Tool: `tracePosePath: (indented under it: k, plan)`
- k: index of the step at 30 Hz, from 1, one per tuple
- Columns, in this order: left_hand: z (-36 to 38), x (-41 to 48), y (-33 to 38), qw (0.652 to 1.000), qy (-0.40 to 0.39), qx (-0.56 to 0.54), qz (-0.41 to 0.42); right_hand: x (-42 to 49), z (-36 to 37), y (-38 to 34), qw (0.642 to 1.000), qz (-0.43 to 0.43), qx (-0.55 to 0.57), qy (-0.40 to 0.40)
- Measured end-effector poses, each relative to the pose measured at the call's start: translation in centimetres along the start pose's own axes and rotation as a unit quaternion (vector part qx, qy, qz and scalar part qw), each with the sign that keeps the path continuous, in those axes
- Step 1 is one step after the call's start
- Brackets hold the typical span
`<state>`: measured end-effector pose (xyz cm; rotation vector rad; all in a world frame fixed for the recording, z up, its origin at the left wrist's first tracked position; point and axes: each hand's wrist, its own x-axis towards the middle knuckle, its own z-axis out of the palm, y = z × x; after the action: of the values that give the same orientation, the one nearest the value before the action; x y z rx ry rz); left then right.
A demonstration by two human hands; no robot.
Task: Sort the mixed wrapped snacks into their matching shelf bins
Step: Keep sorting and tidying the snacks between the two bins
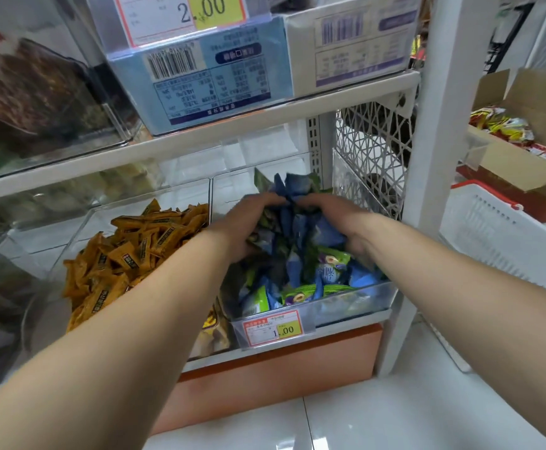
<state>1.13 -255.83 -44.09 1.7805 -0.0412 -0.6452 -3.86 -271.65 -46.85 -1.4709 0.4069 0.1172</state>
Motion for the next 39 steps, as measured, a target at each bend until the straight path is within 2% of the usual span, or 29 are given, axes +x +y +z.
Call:
tracePosePath:
  k: [3,6,9,10,12,13,15,18,20,22,24,26,29,31,34,37,39]
  plan:
    - [-1.2,-0.1,1.5,0.997,-0.045,-0.049,0.04,0.2,-0.2,-1.2,0.999,-0.018,0.017,0.024]
    - [-2.2,-0.2,2.5,0.996,-0.025,-0.016,0.09,0.3,-0.6,-2.1,0.997,-0.065,-0.018,0.047]
    - [-2.7,-0.4,3.0,0.984,-0.008,0.141,0.107,-0.6,-0.7,-3.3,0.984,-0.11,-0.13,0.059]
    - [-2.7,-0.4,3.0,0.965,0.0,0.23,0.129,-0.8,-0.7,-3.5,0.971,-0.132,-0.181,0.084]
    - [-2.5,-0.7,2.6,0.891,0.041,0.416,0.176,-1.9,-0.9,-3.6,0.942,-0.171,-0.263,0.123]
    - [-2.0,-1.1,2.1,0.859,0.064,0.463,0.208,-2.6,-1.1,-3.4,0.933,-0.181,-0.293,0.102]
    - [-0.5,-2.4,0.3,0.845,0.043,0.466,0.259,-3.9,-1.5,-2.5,0.905,-0.167,-0.391,-0.003]
    - [1.6,-3.9,-2.9,0.839,-0.068,0.494,0.219,-5.3,-1.4,-0.8,0.805,-0.089,-0.569,-0.145]
    - [1.9,-4.2,-4.1,0.829,-0.098,0.528,0.154,-5.3,-1.1,0.1,0.758,-0.044,-0.626,-0.176]
    - [1.8,-4.0,-4.2,0.814,-0.08,0.563,0.118,-4.9,-0.6,0.6,0.735,-0.011,-0.655,-0.175]
    - [2.0,-3.7,-4.2,0.783,-0.06,0.611,0.094,-4.3,-0.3,0.7,0.725,0.009,-0.671,-0.156]
    - [2.6,-3.2,-4.4,0.763,-0.059,0.639,0.079,-3.7,-0.2,0.9,0.729,0.021,-0.667,-0.151]
    - [3.9,-2.2,-4.7,0.776,-0.075,0.623,0.059,-3.2,0.1,1.3,0.763,0.015,-0.627,-0.156]
    - [4.2,-1.6,-4.7,0.801,-0.072,0.592,0.053,-3.0,0.3,1.8,0.799,0.011,-0.583,-0.15]
    - [4.0,-1.2,-5.2,0.852,-0.058,0.519,0.043,-2.9,0.2,2.5,0.867,0.01,-0.488,-0.095]
    - [3.3,-1.3,-5.7,0.926,-0.036,0.373,0.047,-2.7,-0.3,2.8,0.947,0.045,-0.313,-0.063]
    - [2.9,-1.3,-5.4,0.959,-0.013,0.279,0.054,-2.5,-0.4,2.7,0.978,0.066,-0.189,-0.06]
